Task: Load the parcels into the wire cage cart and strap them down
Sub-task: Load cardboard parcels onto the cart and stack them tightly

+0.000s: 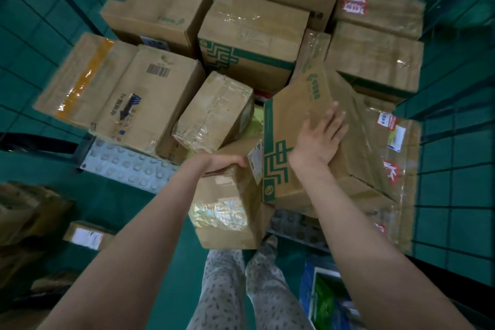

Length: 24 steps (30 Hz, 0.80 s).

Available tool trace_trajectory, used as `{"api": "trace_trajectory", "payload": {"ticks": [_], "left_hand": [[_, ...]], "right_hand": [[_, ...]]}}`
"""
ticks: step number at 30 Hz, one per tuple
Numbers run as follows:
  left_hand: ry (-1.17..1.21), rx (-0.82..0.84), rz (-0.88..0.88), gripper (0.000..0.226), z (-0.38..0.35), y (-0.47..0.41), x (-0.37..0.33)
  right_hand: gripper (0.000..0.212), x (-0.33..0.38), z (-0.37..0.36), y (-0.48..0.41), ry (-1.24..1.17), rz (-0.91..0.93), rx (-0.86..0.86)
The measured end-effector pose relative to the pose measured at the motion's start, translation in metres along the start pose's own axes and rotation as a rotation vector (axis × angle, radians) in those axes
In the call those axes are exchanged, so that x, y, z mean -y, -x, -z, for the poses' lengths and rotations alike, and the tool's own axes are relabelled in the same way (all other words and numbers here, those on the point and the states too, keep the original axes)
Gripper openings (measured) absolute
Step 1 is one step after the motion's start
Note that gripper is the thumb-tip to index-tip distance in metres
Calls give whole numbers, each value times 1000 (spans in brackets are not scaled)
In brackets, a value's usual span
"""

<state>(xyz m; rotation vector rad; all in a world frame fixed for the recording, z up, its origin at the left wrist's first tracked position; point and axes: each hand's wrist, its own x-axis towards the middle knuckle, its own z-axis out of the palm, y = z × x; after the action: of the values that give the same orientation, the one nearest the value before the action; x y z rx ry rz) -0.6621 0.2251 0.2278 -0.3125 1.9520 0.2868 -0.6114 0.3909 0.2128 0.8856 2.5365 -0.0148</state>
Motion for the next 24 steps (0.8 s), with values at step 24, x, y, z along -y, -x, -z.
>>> {"api": "trace_trajectory", "payload": {"ticks": [24], "left_hand": [[-325,-6,113,108,-3,51,31]], "right_hand": [[79,-2,-20,5,-634,358,250]]}}
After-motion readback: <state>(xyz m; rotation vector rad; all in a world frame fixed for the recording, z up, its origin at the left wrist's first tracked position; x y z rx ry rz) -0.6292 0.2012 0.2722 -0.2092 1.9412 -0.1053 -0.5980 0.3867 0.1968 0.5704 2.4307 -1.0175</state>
